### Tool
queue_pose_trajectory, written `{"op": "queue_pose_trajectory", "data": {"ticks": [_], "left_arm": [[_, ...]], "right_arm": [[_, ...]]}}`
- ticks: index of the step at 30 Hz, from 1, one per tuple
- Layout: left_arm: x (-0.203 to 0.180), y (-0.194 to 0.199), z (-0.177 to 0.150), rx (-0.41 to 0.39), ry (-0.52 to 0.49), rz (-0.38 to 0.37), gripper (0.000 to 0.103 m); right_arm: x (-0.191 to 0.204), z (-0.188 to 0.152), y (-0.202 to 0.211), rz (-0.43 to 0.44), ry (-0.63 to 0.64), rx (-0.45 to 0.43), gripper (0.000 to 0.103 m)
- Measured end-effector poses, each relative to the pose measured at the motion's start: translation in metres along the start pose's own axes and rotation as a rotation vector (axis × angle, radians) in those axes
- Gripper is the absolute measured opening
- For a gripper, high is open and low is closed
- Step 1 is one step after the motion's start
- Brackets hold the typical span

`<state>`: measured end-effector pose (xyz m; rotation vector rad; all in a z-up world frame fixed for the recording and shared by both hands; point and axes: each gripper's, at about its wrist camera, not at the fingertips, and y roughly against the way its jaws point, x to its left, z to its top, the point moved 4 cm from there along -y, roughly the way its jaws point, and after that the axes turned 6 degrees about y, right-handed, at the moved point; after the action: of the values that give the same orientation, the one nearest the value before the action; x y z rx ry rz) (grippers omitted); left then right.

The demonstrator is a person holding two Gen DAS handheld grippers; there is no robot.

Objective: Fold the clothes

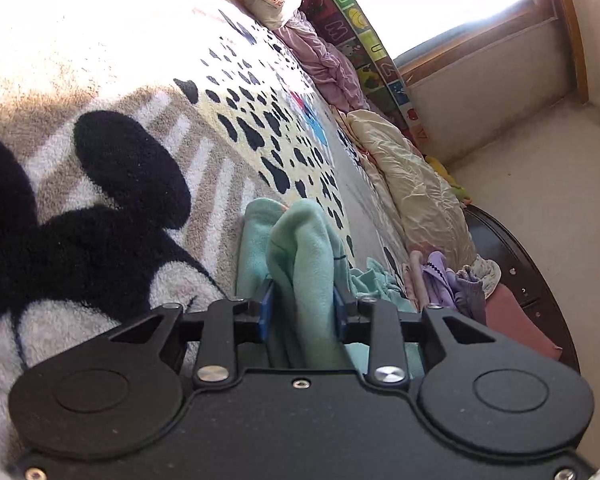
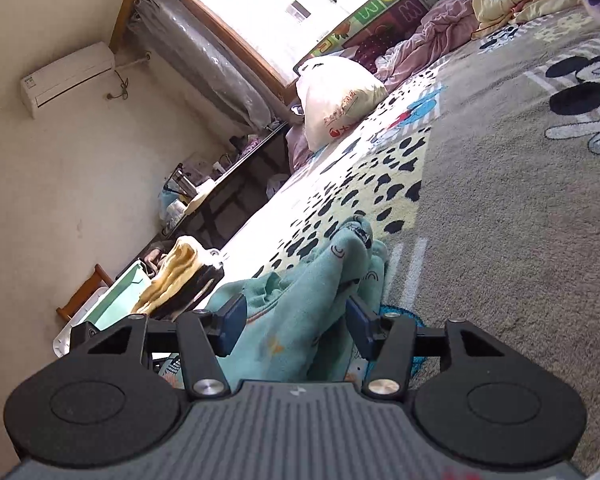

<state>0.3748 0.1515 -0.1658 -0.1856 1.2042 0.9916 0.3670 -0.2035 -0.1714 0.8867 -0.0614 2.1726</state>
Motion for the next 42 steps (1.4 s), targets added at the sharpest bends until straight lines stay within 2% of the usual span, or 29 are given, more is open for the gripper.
{"op": "queue_pose_trajectory", "data": {"ticks": [1, 3, 4, 5, 6, 7, 8, 10, 12, 13, 14, 15, 16, 17, 18, 20, 21, 23, 25, 26, 27, 28, 30, 32, 36, 37, 39, 40, 42], "left_arm": [[0.0, 0.004, 0.002, -0.023, -0.006, 0.001, 0.062], [-0.001, 0.013, 0.005, -0.07, -0.017, 0.003, 0.063], [-0.001, 0.01, 0.004, -0.07, -0.02, -0.008, 0.061], [-0.001, 0.007, 0.003, -0.07, -0.024, -0.019, 0.05], [-0.002, 0.003, 0.0, -0.055, -0.041, -0.02, 0.016], [-0.003, 0.003, 0.001, -0.062, -0.026, -0.054, 0.014], [-0.005, 0.003, 0.001, -0.069, -0.01, -0.087, 0.013], [-0.007, 0.004, 0.003, -0.082, 0.022, -0.154, 0.011], [0.002, -0.007, 0.002, -0.048, 0.016, -0.024, 0.013], [0.007, -0.012, 0.001, -0.031, 0.012, 0.041, 0.027], [0.013, -0.015, -0.001, -0.024, 0.03, 0.055, 0.03], [0.013, -0.013, 0.001, -0.035, 0.046, 0.03, 0.033], [0.007, -0.005, 0.003, -0.073, 0.017, 0.035, 0.038], [0.001, 0.003, 0.006, -0.111, -0.012, 0.039, 0.043], [-0.005, 0.011, 0.008, -0.148, -0.041, 0.044, 0.043], [-0.016, 0.019, 0.006, -0.154, -0.095, -0.013, 0.043], [-0.022, 0.021, 0.004, -0.149, -0.123, -0.048, 0.043], [-0.037, 0.017, -0.006, -0.106, -0.203, -0.113, 0.043], [-0.043, 0.005, -0.015, -0.072, -0.286, -0.067, 0.046], [-0.044, -0.004, -0.019, -0.05, -0.324, -0.029, 0.046], [-0.036, -0.016, -0.023, -0.002, -0.343, 0.063, 0.045], [-0.03, -0.023, -0.027, -0.002, -0.375, 0.115, 0.034], [-0.027, -0.02, -0.023, -0.006, -0.352, 0.105, 0.034], [-0.035, -0.011, -0.024, -0.042, -0.392, 0.076, 0.034], [-0.047, 0.001, -0.024, -0.116, -0.42, 0.013, 0.048], [-0.046, -0.002, -0.023, -0.108, -0.418, 0.04, 0.05], [-0.034, -0.02, -0.026, -0.008, -0.423, 0.155, 0.05], [-0.032, -0.023, -0.027, -0.013, -0.464, 0.194, 0.051], [-0.037, -0.022, -0.023, -0.004, -0.447, 0.189, 0.051]], "right_arm": [[-0.003, 0.005, -0.004, 0.0, -0.006, -0.008, 0.062], [-0.01, 0.006, -0.018, 0.026, -0.028, 0.02, 0.059], [-0.01, 0.004, -0.022, 0.023, -0.015, 0.026, 0.045], [-0.011, 0.001, -0.026, 0.02, -0.002, 0.033, 0.03], [-0.008, 0.001, -0.026, 0.034, 0.012, 0.014, 0.028], [0.0, 0.006, -0.022, 0.068, 0.036, -0.028, 0.028], [0.006, 0.011, -0.021, 0.079, 0.073, -0.031, 0.028], [0.001, 0.01, -0.03, 0.029, 0.077, 0.034, 0.028], [-0.025, -0.003, -0.041, -0.04, -0.028, 0.117, 0.027], [-0.026, -0.001, -0.037, -0.044, -0.042, 0.086, 0.028], [-0.024, 0.003, -0.032, -0.054, -0.029, 0.056, 0.035], [-0.017, 0.009, -0.026, -0.07, 0.023, 0.025, 0.04], [-0.011, 0.015, -0.02, -0.075, 0.058, -0.015, 0.049], [-0.006, 0.02, -0.014, -0.079, 0.085, -0.05, 0.05], [-0.001, 0.022, -0.01, -0.076, 0.108, -0.072, 0.05], [0.014, 0.025, -0.007, -0.045, 0.197, -0.096, 0.05], [0.021, 0.025, -0.007, -0.023, 0.241, -0.094, 0.05], [0.027, 0.016, -0.023, -0.014, 0.293, -0.003, 0.052], [0.013, -0.001, -0.045, -0.049, 0.261, 0.117, 0.063], [0.005, -0.007, -0.049, -0.048, 0.232, 0.136, 0.063], [0.002, -0.004, -0.046, -0.033, 0.205, 0.113, 0.062], [0.003, -0.001, -0.044, -0.036, 0.201, 0.111, 0.059], [0.009, 0.004, -0.036, -0.036, 0.232, 0.068, 0.055], [0.02, 0.003, -0.029, -0.022, 0.268, 0.049, 0.057], [0.046, -0.001, -0.027, -0.023, 0.424, 0.044, 0.057], [0.042, -0.004, -0.034, -0.039, 0.412, 0.085, 0.06], [0.033, -0.01, -0.043, -0.042, 0.38, 0.135, 0.062], [0.03, -0.012, -0.044, -0.036, 0.367, 0.142, 0.062], [0.033, -0.006, -0.038, -0.019, 0.363, 0.11, 0.062]]}}
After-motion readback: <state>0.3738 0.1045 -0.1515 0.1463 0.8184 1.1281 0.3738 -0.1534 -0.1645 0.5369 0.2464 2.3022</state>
